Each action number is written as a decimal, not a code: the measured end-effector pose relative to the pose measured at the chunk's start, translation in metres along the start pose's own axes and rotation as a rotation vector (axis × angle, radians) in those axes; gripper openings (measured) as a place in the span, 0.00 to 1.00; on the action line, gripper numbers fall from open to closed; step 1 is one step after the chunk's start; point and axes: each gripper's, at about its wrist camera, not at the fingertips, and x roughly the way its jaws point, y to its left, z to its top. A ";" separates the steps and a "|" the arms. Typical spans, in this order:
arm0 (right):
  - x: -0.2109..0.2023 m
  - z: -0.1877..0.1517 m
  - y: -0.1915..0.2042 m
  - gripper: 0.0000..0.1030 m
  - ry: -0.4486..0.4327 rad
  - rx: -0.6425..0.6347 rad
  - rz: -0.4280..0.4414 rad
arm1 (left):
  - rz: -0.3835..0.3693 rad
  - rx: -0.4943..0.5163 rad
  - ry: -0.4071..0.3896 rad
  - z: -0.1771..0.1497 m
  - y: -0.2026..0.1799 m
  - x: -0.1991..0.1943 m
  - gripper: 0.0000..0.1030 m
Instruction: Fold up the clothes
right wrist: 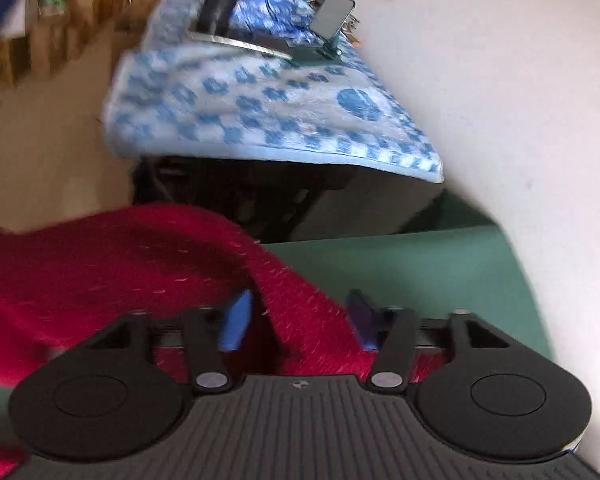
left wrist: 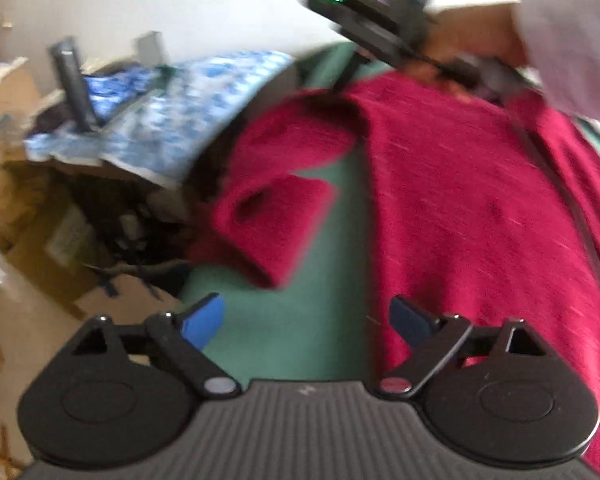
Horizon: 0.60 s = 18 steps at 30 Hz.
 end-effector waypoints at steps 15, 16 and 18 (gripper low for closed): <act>-0.084 -0.102 -0.057 0.06 -0.150 0.427 -0.036 | 0.091 0.116 -0.089 0.054 0.006 0.058 0.14; -0.084 -0.111 -0.057 0.06 -0.137 0.437 -0.035 | 0.128 0.124 -0.117 0.061 0.008 0.055 0.14; -0.078 -0.126 -0.054 0.07 -0.097 0.449 -0.038 | 0.204 0.140 -0.174 0.075 0.011 0.051 0.14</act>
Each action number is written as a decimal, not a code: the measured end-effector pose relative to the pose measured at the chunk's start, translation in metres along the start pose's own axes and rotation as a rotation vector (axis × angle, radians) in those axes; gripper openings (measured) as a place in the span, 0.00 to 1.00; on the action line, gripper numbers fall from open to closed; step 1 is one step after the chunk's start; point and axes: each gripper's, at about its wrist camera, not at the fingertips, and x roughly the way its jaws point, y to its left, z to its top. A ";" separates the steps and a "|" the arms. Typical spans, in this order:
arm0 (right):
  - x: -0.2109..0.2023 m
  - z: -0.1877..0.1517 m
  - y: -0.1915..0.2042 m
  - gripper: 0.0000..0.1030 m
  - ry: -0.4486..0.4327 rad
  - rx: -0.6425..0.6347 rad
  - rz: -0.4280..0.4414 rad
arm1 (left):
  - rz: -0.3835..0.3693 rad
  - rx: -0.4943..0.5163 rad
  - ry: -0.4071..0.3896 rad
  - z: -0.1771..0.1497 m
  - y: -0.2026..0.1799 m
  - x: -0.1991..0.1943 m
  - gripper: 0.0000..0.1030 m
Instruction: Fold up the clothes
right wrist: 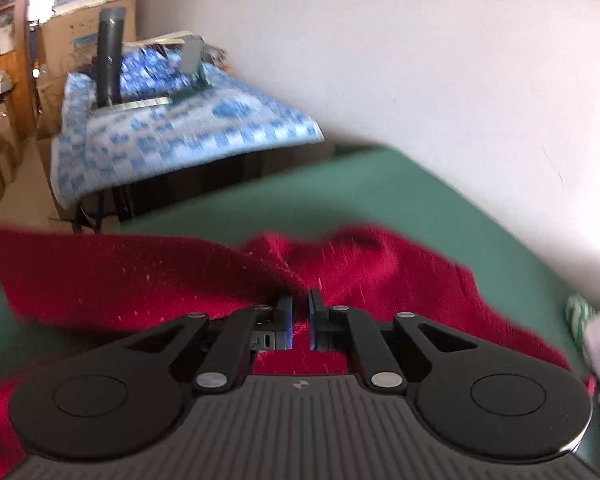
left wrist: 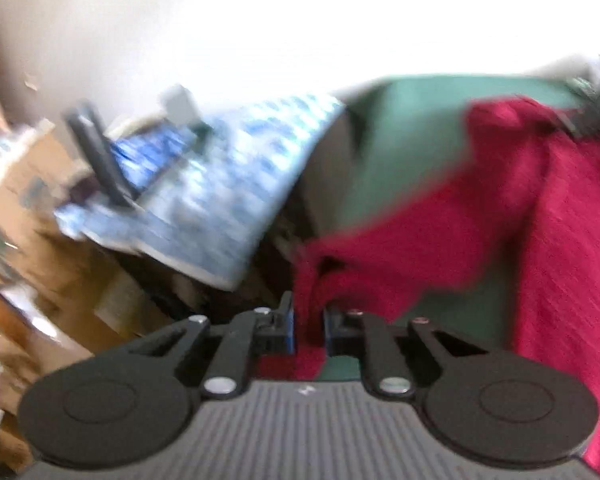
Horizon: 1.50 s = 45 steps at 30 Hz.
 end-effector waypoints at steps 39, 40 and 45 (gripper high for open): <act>-0.183 -0.113 -0.128 0.08 -0.280 0.783 0.237 | -0.331 0.426 -0.060 -0.071 -0.140 -0.117 0.79; -0.195 -0.126 -0.145 0.09 -0.303 0.852 0.169 | -0.333 0.435 -0.070 -0.068 -0.140 -0.116 0.78; -0.220 -0.179 -0.162 0.30 -0.146 0.902 -0.265 | -0.330 0.459 -0.144 -0.041 -0.144 -0.103 0.76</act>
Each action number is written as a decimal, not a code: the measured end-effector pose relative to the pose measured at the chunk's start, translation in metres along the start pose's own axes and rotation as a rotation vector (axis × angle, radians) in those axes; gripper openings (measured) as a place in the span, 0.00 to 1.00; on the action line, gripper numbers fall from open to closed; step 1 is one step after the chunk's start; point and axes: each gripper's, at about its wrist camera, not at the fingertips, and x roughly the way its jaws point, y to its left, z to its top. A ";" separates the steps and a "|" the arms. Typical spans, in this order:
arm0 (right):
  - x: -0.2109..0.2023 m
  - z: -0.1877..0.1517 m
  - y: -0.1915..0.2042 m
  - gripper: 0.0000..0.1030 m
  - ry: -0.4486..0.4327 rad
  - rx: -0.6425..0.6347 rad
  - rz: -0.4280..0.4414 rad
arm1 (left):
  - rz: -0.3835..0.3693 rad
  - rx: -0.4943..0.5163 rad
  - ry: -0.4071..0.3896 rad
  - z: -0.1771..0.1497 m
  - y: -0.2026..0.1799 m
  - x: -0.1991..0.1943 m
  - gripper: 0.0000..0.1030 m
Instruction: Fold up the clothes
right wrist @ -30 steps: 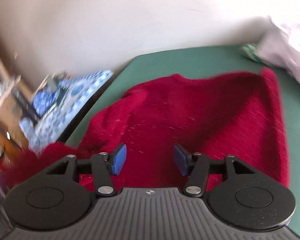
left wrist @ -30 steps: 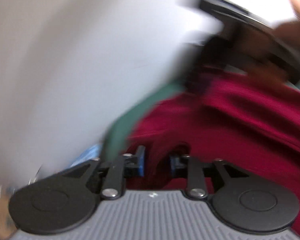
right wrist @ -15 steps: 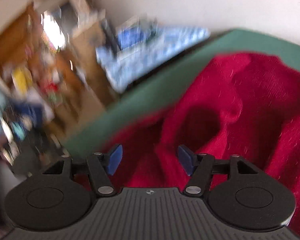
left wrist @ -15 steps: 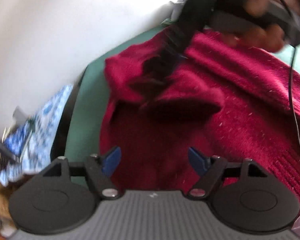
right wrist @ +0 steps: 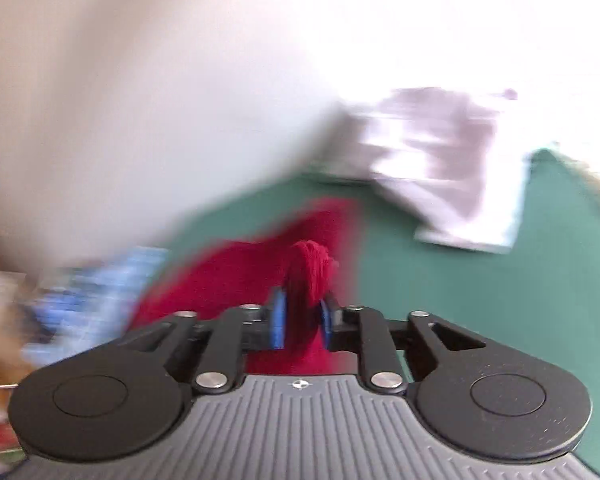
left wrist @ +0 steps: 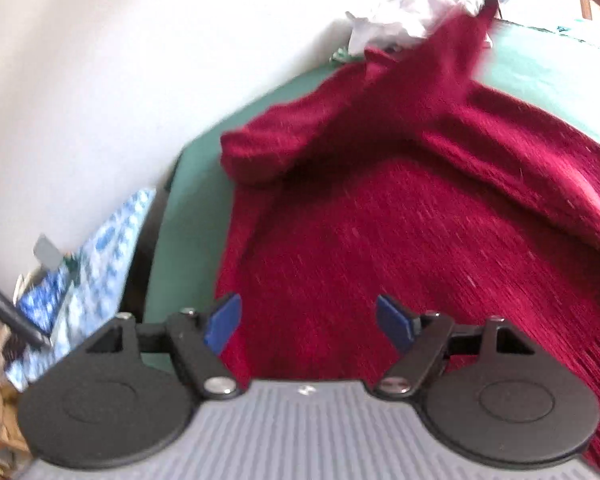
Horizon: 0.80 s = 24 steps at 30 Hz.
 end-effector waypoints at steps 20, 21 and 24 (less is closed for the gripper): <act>0.074 -0.045 0.132 0.06 -0.041 -0.721 0.148 | 0.147 0.071 0.052 0.046 0.015 0.100 0.70; 0.076 -0.022 0.115 0.06 -0.073 -0.566 0.092 | 0.150 0.069 0.051 0.047 0.015 0.100 0.70; 0.085 0.018 0.060 0.39 -0.043 -0.201 -0.047 | 0.161 0.076 0.049 0.047 0.013 0.100 0.70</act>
